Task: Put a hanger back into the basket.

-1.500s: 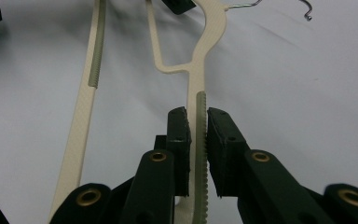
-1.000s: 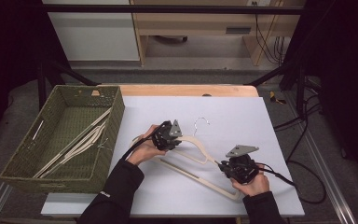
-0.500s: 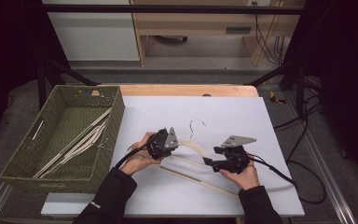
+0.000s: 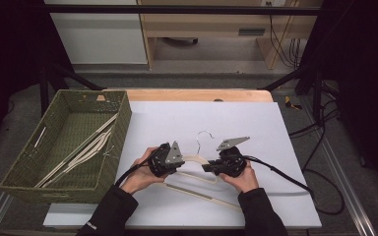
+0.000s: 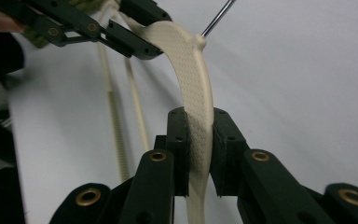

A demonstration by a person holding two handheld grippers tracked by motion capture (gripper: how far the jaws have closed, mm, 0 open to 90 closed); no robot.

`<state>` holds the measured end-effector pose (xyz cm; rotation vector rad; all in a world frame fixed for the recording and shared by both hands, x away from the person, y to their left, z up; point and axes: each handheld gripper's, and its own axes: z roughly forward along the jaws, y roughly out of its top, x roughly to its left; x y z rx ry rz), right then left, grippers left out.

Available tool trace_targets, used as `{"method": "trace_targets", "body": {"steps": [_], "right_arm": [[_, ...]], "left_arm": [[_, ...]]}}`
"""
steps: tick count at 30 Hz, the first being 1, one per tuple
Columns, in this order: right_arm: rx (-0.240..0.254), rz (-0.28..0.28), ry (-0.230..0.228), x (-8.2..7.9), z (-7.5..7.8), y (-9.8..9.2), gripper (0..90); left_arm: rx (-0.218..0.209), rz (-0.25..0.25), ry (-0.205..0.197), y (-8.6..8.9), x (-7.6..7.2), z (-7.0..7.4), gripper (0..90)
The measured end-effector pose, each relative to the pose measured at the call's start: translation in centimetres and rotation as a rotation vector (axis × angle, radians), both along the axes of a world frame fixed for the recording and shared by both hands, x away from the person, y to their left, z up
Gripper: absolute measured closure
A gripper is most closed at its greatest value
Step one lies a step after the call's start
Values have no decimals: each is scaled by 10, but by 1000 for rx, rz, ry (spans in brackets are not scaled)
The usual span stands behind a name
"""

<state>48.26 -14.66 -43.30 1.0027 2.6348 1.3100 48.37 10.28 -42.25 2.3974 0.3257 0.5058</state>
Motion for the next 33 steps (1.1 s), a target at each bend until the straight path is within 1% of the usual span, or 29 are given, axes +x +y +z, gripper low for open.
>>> {"method": "trace_targets", "body": {"steps": [1,2,3,4,5,6,7,9,10,12,13,15,17,19,20,21,22,23,24,26,27,28,30,33], "right_arm": [[10,13,-1,-1,2,-1,808],[22,25,1,-3,5,-2,814],[27,35,-4,-6,7,-4,820],[34,42,-8,-7,9,-5,826],[49,58,-13,-10,12,-7,834],[64,66,-22,-12,14,-8,843],[74,79,-31,-14,16,-9,853],[95,93,-38,-19,22,-10,869],[86,88,-66,-22,26,-10,871],[79,95,-90,-25,31,-10,871],[85,109,-92,-26,34,-10,872],[102,130,-92,-29,39,-9,872],[104,162,-113,-33,44,-6,871],[95,203,-128,-37,49,-2,871],[93,216,-133,-38,50,-1,871],[88,239,-140,-40,52,1,871],[86,250,-143,-41,53,2,871],[86,265,-145,-42,53,3,871],[86,278,-148,-43,54,4,871],[84,300,-153,-45,54,5,870],[81,304,-156,-45,54,5,870],[82,308,-155,-46,54,5,870],[78,318,-159,-46,54,5,869],[73,316,-154,-46,55,3,851]], "left_arm": [[-22,9,17,3,-1,4,647],[-46,11,25,6,-3,7,601],[-61,12,35,8,-3,10,572],[-98,23,57,12,-5,15,524],[-127,35,69,15,-6,18,476],[-142,38,72,18,-7,21,453],[-167,45,73,21,-8,25,429],[-199,45,74,26,-11,29,383],[-209,44,78,28,-12,30,362],[-222,45,75,30,-16,33,338],[-226,41,71,31,-17,34,333],[-245,27,82,31,-19,36,322],[-243,10,86,30,-20,37,323],[-240,-13,99,29,-22,38,338],[-235,-35,114,28,-23,38,366],[-232,-46,129,27,-24,39,429],[-225,-60,140,26,-25,39,452],[-212,-70,142,26,-26,40,481],[-202,-81,151,26,-27,40,564],[-197,-114,181,26,-28,40,632],[-194,-125,185,25,-29,40,689],[-193,-130,186,25,-30,40,719],[-166,-137,192,23,-33,41,744],[-150,-137,177,22,-38,42,770]]}}
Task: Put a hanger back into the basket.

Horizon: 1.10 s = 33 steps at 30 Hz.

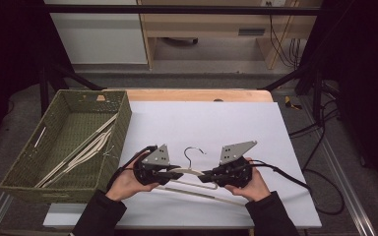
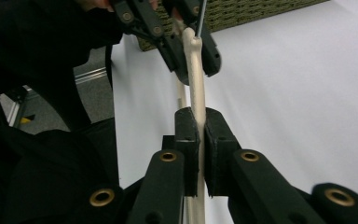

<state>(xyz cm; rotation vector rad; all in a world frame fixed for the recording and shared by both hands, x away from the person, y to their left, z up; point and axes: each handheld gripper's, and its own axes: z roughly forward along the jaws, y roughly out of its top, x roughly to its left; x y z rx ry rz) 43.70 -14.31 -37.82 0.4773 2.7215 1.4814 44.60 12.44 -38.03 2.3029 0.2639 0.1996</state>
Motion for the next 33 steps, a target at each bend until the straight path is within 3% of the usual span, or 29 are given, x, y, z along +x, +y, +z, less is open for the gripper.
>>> {"method": "trace_targets", "body": {"steps": [3,7,10,15,17,23,26,33], "right_arm": [[2,-56,-54,-1,2,-2,780],[1,-122,-119,-3,3,-5,661],[5,-149,-135,-3,5,-7,622],[50,-239,-182,-11,11,-22,451],[66,-272,-202,-15,13,-30,366],[125,-388,-188,-21,12,-55,165],[144,-441,-167,-21,7,-64,124],[155,-539,-149,-18,-4,-80,77]], "left_arm": [[-26,3,22,-2,-7,3,812],[-34,3,7,-5,-15,4,856],[-38,33,-12,-7,-21,3,860],[-68,108,-49,-2,-23,9,860],[-82,148,-70,0,-23,16,860],[-110,205,-155,8,-28,49,860],[-123,225,-198,15,-30,69,859],[-156,271,-259,42,-29,110,859]]}}
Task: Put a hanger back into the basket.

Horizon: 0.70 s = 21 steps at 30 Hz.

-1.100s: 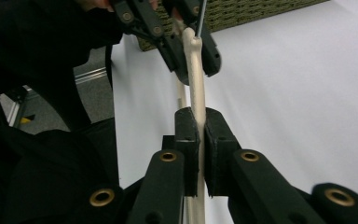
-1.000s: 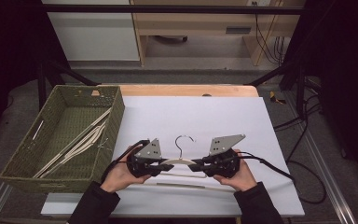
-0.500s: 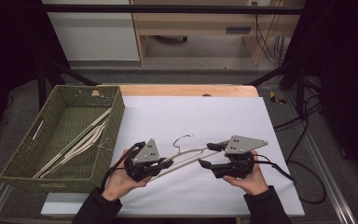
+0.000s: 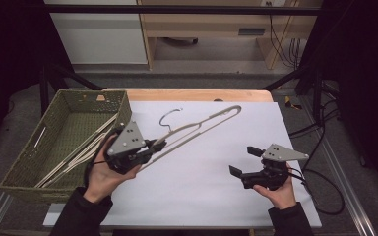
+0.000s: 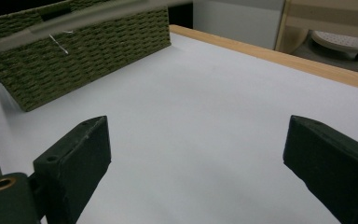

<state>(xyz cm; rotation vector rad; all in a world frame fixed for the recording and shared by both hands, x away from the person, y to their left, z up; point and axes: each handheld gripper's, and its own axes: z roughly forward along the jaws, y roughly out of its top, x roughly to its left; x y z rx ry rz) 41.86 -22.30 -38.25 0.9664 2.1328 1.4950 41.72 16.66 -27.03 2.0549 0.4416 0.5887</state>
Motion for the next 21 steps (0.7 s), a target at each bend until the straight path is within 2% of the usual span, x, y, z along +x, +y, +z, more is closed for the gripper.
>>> {"method": "trace_targets", "body": {"steps": [4,9,15,21], "right_arm": [[8,-25,2,-1,-2,-4,66],[12,-49,6,-2,-4,-10,52],[18,-72,2,-3,-4,-15,47],[16,-74,8,-3,-4,-15,40]], "left_arm": [[-10,48,-33,24,4,17,859],[-17,121,-51,59,14,24,858],[-24,205,-57,102,23,21,858],[-8,289,-57,144,34,11,858]]}}
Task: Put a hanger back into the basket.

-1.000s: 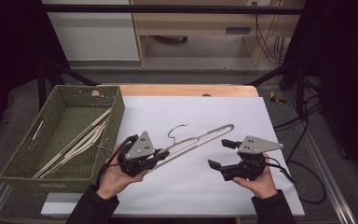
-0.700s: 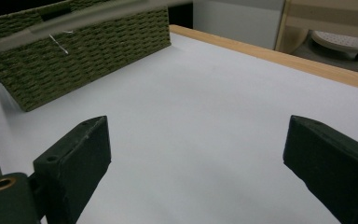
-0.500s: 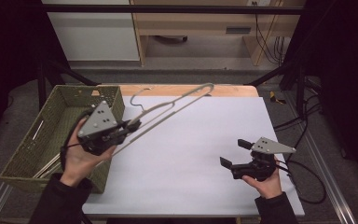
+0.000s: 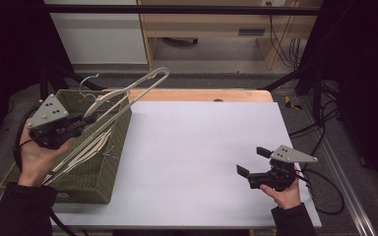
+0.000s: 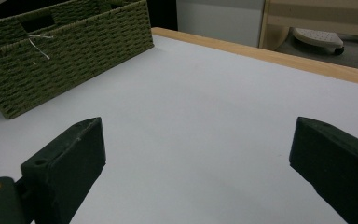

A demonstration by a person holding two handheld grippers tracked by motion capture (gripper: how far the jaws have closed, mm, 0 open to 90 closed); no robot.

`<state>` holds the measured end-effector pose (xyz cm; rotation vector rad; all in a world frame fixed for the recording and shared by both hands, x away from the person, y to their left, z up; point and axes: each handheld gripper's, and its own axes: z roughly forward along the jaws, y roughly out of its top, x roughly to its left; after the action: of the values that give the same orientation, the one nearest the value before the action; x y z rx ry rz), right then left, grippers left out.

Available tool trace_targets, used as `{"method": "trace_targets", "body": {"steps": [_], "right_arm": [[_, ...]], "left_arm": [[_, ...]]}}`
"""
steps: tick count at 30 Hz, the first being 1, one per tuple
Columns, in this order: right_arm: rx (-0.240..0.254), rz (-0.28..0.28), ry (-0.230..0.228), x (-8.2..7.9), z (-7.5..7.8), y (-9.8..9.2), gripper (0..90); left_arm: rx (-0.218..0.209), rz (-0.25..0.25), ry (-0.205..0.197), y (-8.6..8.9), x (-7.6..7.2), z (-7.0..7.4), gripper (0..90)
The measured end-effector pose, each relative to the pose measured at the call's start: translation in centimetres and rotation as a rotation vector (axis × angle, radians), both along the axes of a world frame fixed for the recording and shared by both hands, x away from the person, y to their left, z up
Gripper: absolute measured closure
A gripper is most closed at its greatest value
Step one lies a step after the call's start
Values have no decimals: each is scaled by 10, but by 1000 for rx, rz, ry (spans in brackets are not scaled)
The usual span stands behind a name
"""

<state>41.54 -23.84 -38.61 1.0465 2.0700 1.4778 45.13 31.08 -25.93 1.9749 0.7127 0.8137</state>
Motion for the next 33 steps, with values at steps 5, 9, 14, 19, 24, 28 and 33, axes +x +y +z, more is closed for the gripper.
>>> {"method": "trace_targets", "body": {"steps": [5,9,14,19,24,28,33], "right_arm": [[0,0,-9,0,0,-1,37],[-6,2,-3,0,0,-1,36],[-6,2,-4,0,0,-1,35],[-3,1,1,0,0,0,34],[-7,5,5,0,0,0,33],[-8,7,9,0,0,1,33],[-12,13,9,1,-1,2,33]], "left_arm": [[9,57,13,30,7,-14,858],[28,100,22,49,12,-25,858],[56,136,38,68,17,-39,858],[100,171,73,77,17,-53,858],[134,194,92,83,16,-71,858],[170,202,113,83,18,-84,858],[239,207,118,79,21,-103,857]]}}
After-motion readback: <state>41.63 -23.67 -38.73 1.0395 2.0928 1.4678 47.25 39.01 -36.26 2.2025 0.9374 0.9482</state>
